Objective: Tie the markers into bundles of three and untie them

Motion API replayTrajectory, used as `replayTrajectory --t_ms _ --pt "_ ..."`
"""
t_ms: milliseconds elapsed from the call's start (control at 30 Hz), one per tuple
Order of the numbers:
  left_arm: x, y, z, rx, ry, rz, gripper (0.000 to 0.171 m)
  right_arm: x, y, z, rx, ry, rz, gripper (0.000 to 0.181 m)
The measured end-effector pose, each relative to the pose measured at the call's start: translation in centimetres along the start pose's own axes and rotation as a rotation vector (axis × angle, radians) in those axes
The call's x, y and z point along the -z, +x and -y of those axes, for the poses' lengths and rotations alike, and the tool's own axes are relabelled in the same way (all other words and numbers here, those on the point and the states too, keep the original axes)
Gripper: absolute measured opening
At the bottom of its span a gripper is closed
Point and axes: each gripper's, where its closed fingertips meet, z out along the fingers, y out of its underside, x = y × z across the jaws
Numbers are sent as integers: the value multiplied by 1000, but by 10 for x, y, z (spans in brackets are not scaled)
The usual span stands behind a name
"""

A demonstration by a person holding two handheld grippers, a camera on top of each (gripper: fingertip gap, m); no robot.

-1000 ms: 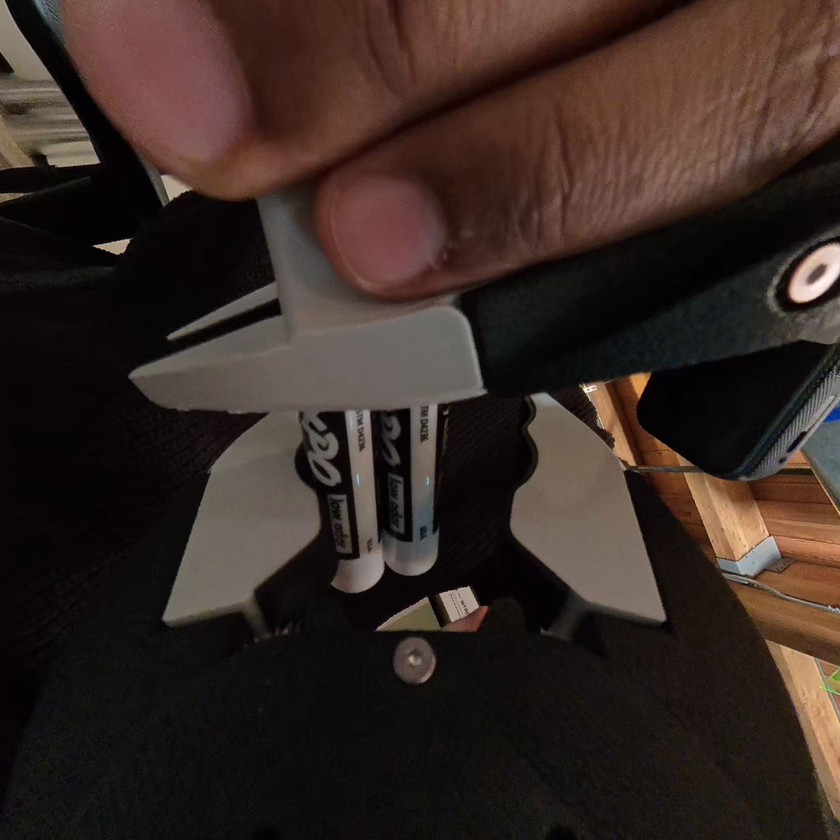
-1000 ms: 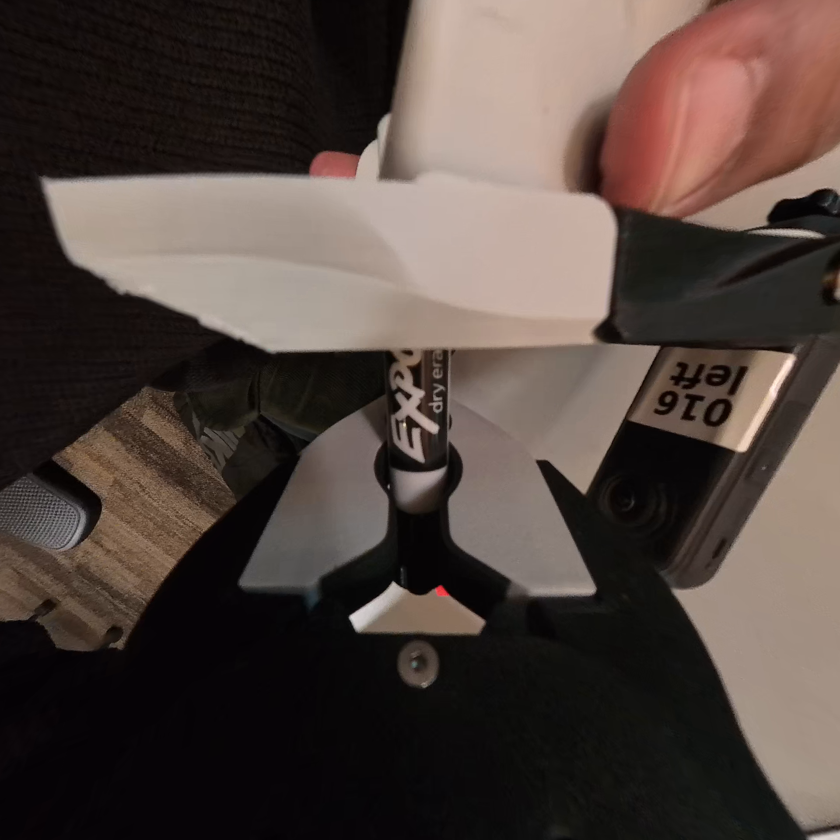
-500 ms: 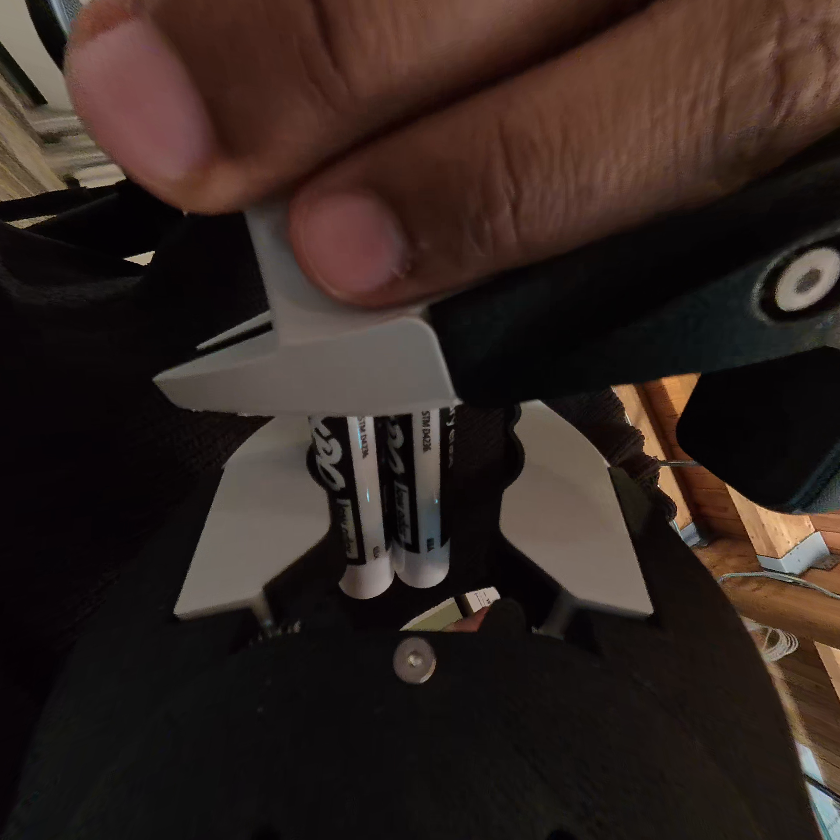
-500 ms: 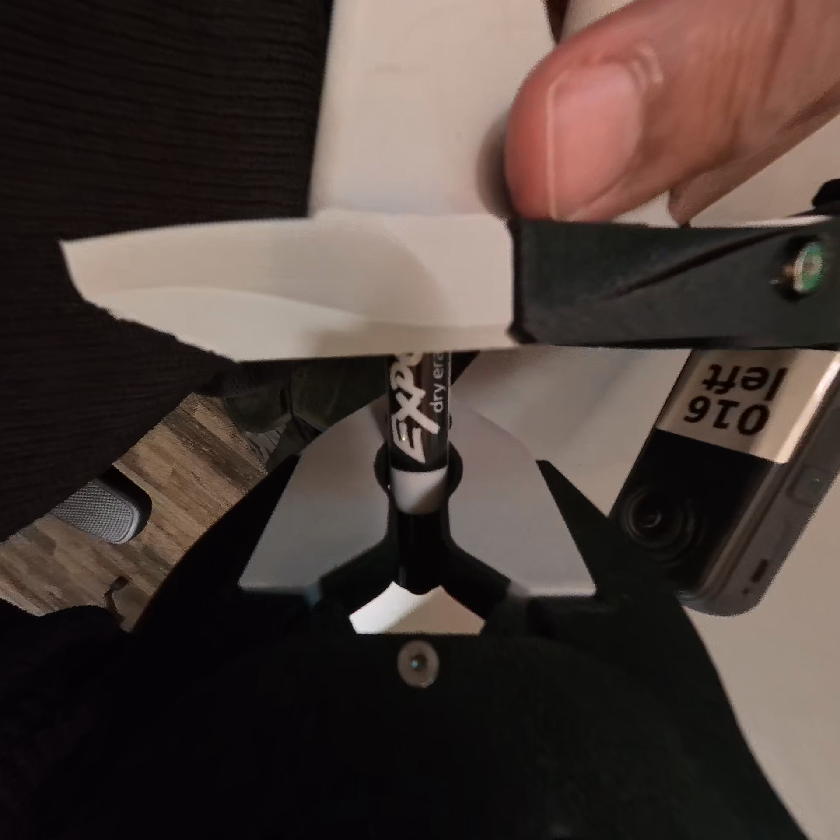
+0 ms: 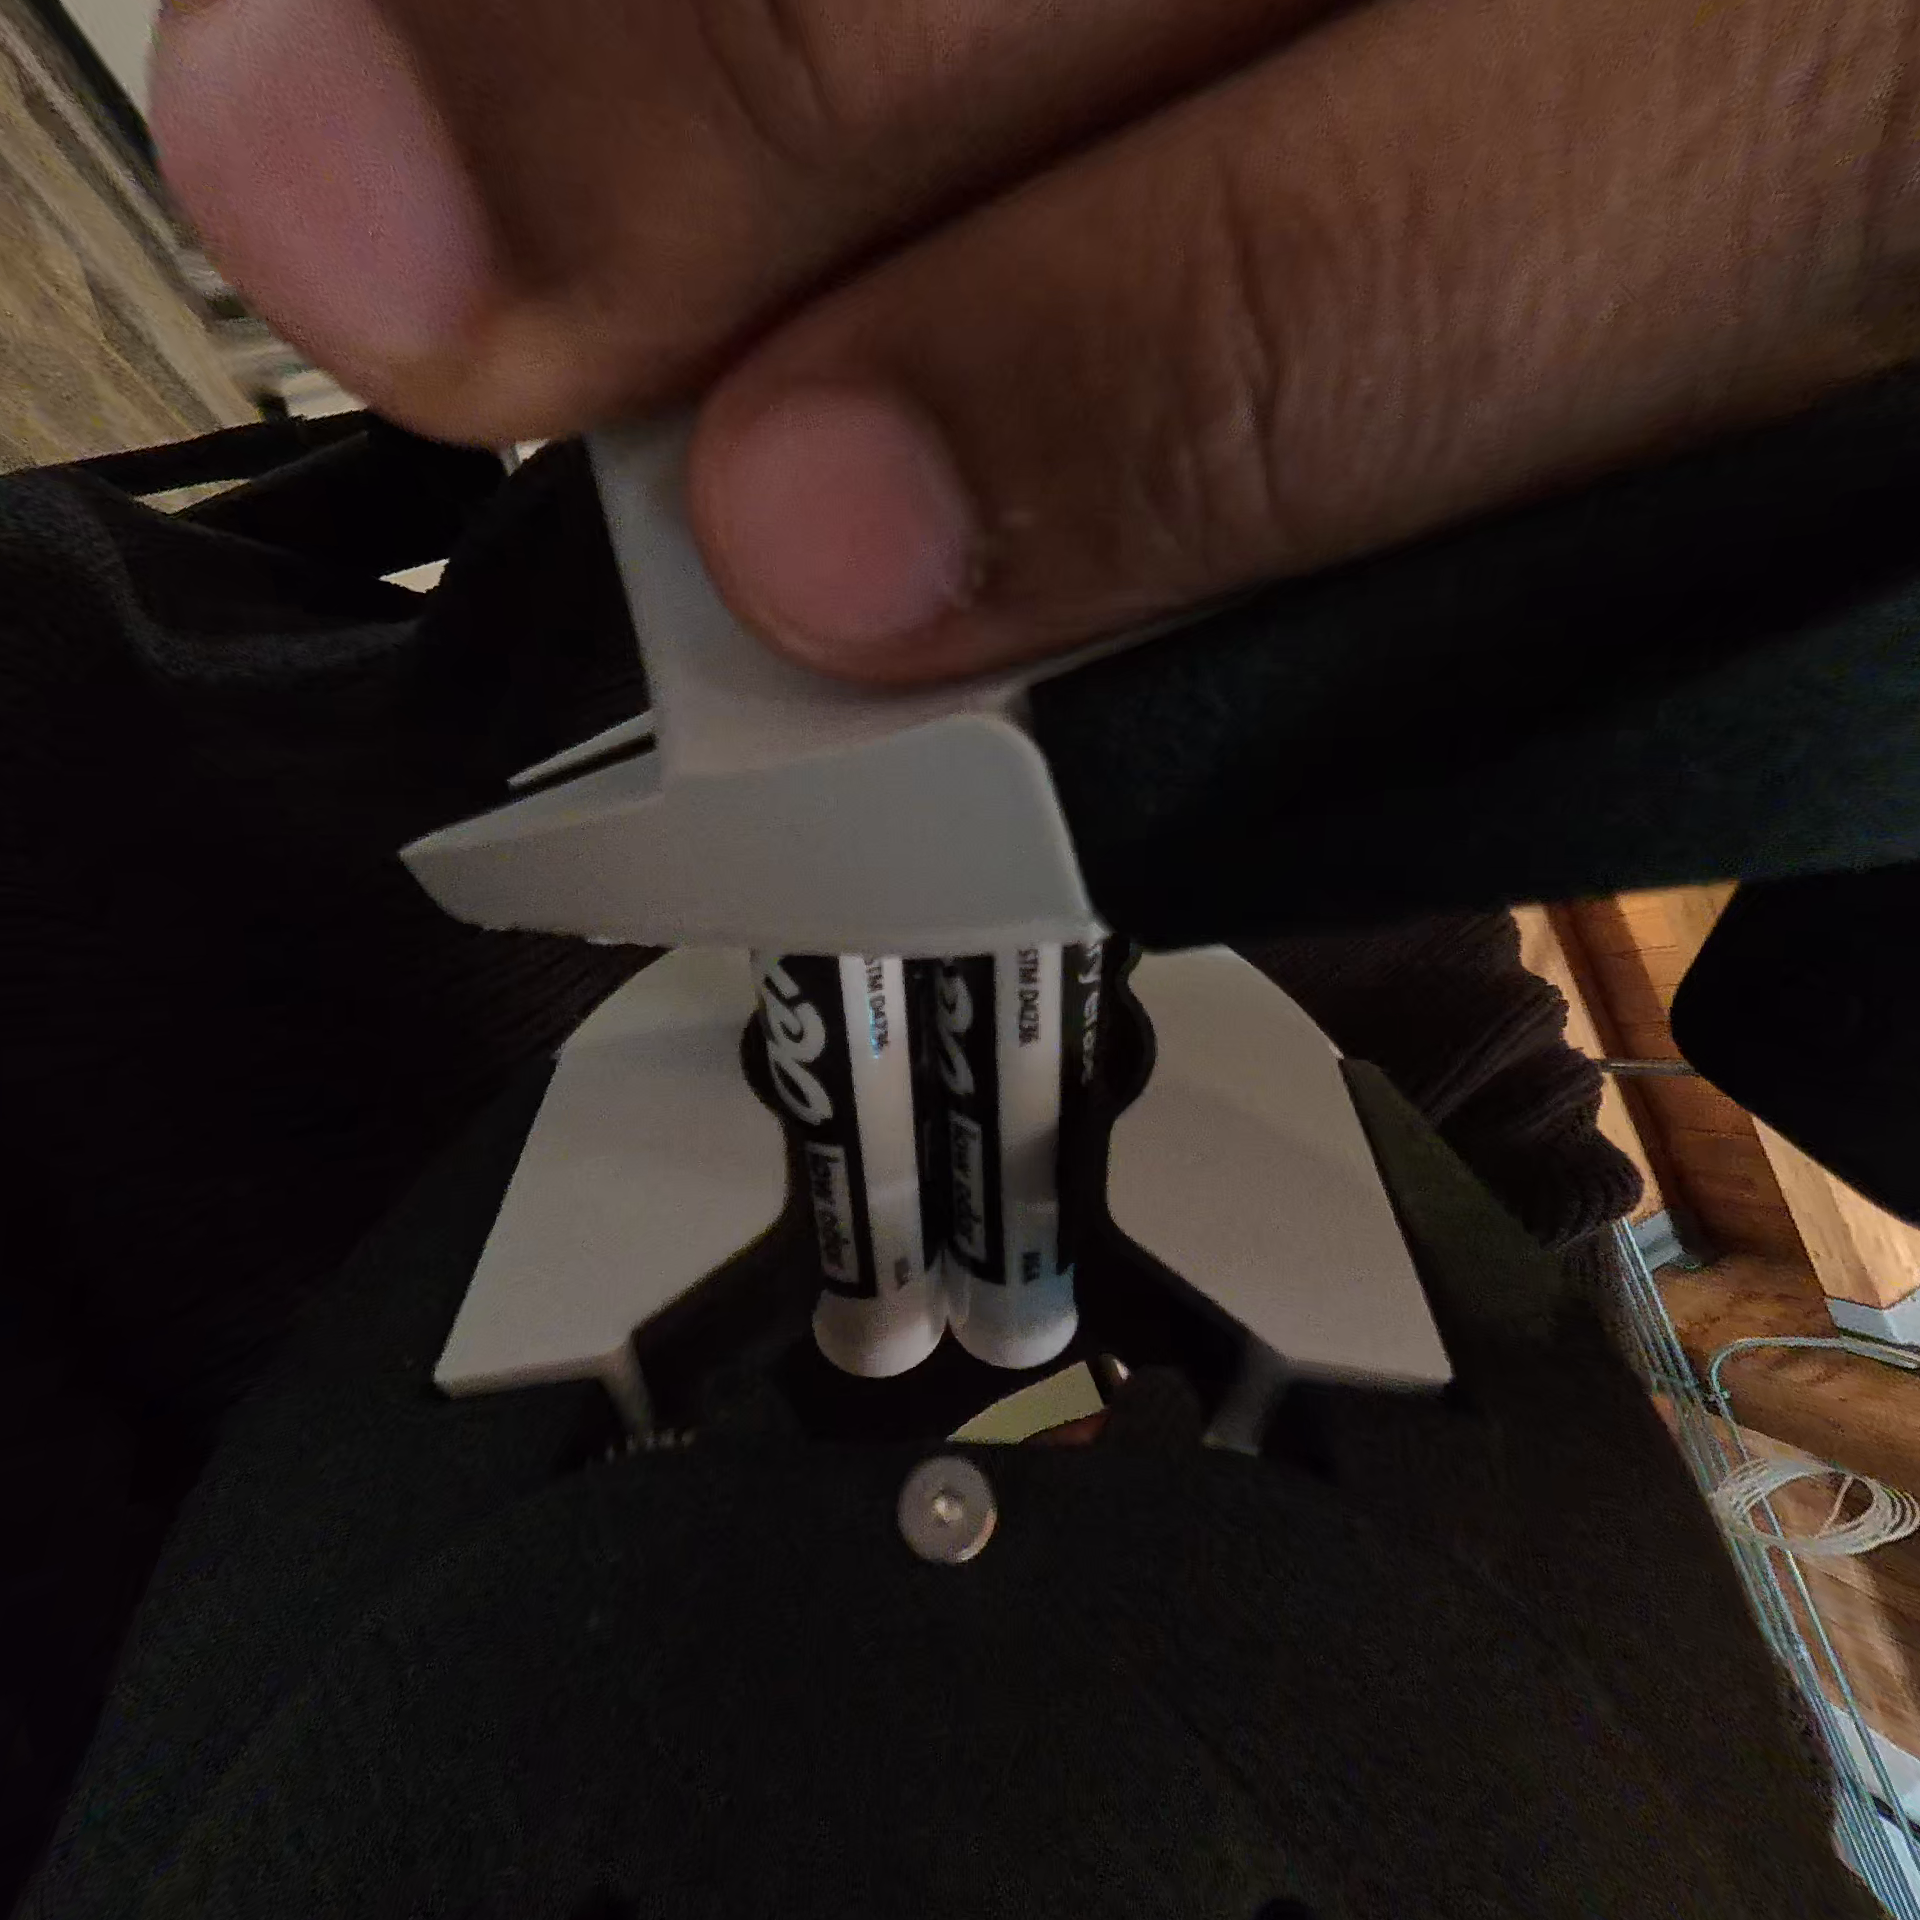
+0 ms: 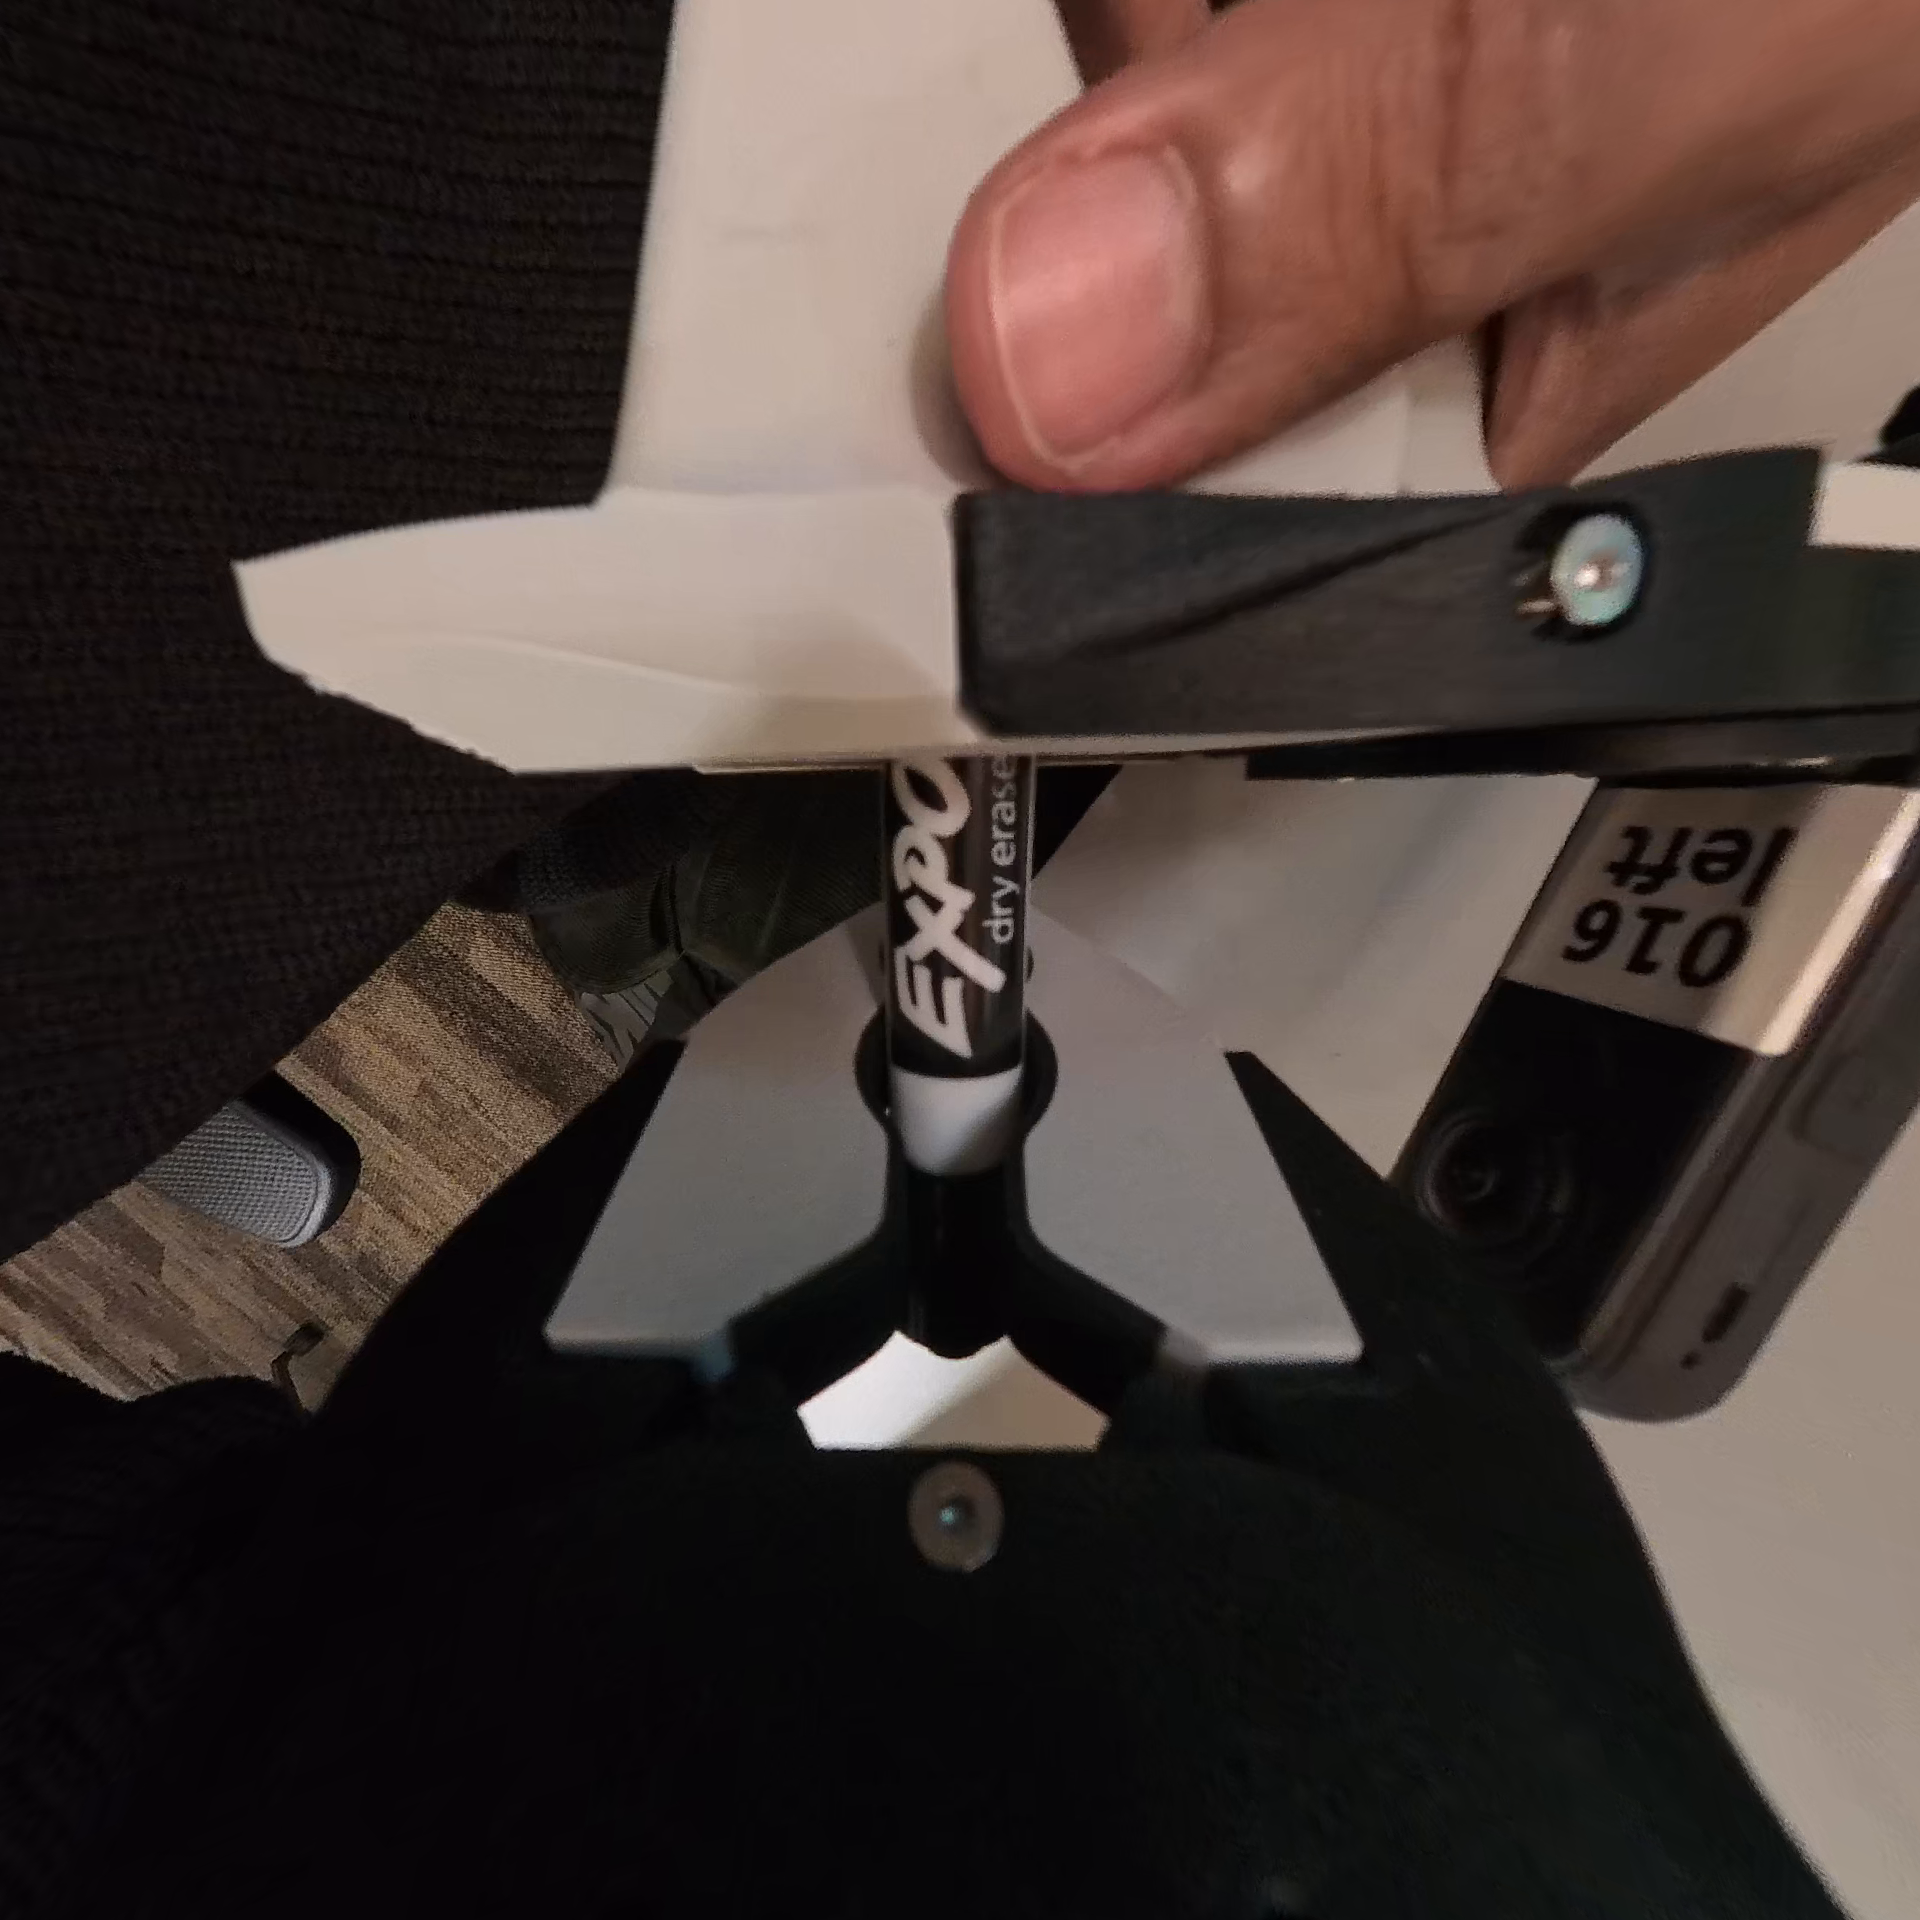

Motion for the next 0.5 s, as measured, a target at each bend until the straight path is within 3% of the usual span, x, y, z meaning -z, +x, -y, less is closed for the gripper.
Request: replayTrajectory --t_ms 500 --pt "-1 -12 2 -61 -13 49 44 -2 -4 -4 4 5 -9 15"
